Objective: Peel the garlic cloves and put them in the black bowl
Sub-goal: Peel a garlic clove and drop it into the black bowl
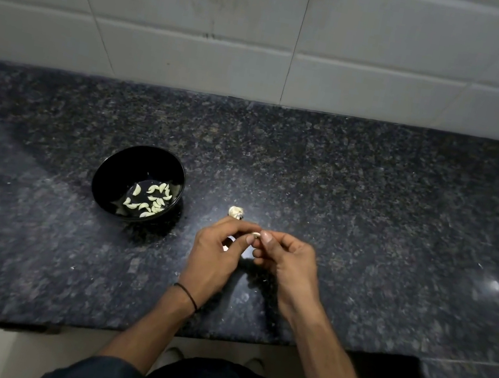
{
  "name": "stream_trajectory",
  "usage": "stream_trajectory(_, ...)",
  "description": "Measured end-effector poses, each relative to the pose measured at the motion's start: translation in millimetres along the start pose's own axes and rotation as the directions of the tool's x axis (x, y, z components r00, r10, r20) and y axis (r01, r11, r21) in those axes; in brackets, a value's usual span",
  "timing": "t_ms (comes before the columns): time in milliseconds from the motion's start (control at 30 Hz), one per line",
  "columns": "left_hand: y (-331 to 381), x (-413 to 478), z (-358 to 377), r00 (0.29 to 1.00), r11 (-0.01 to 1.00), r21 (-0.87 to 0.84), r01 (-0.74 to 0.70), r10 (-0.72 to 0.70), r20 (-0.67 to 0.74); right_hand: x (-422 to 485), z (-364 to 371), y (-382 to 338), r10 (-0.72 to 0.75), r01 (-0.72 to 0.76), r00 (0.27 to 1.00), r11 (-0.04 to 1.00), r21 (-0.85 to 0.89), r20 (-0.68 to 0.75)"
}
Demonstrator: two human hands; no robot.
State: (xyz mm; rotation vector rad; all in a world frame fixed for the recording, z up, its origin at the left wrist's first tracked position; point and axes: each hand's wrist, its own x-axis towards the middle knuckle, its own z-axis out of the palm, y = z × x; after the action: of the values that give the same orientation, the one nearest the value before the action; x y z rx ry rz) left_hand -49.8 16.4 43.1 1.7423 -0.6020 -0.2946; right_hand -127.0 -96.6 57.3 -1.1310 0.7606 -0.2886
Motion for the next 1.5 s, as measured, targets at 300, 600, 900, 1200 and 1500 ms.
stream_trajectory(300, -1.4, 1.5, 1.0, 0.993, 0.987, -0.123, 0.099, -0.106, -0.047, -1.7, 4.3, -4.5, -0.043, 0.043, 0.999, 0.996, -0.083, 0.000)
stream_trajectory(600, -1.7, 4.3, 1.3, 0.994, 0.991, -0.097, 0.097, -0.102, -0.040, -0.5, -1.5, -5.3, -0.137, 0.133, 0.990, 0.942, -0.307, 0.008)
stream_trajectory(900, -2.3, 6.4, 4.3, 0.998, 0.998, -0.022, 0.055, -0.055, -0.014, 5.3, -3.5, -4.3, -0.077, 0.067, 0.997, 0.938, -0.339, -0.016)
stream_trajectory(1200, 3.9, 6.6, 2.7, 0.953, 0.890, -0.353, 0.290, -0.301, 0.025, 4.1, -0.7, -6.5, -0.019, 0.024, 0.999, 0.980, -0.196, 0.028)
stream_trajectory(1500, 2.4, 6.8, 3.5, 0.973, 0.940, -0.253, 0.229, -0.232, 0.020, 0.5, -4.4, -8.0, -0.143, 0.135, 0.990, 0.921, -0.366, 0.005)
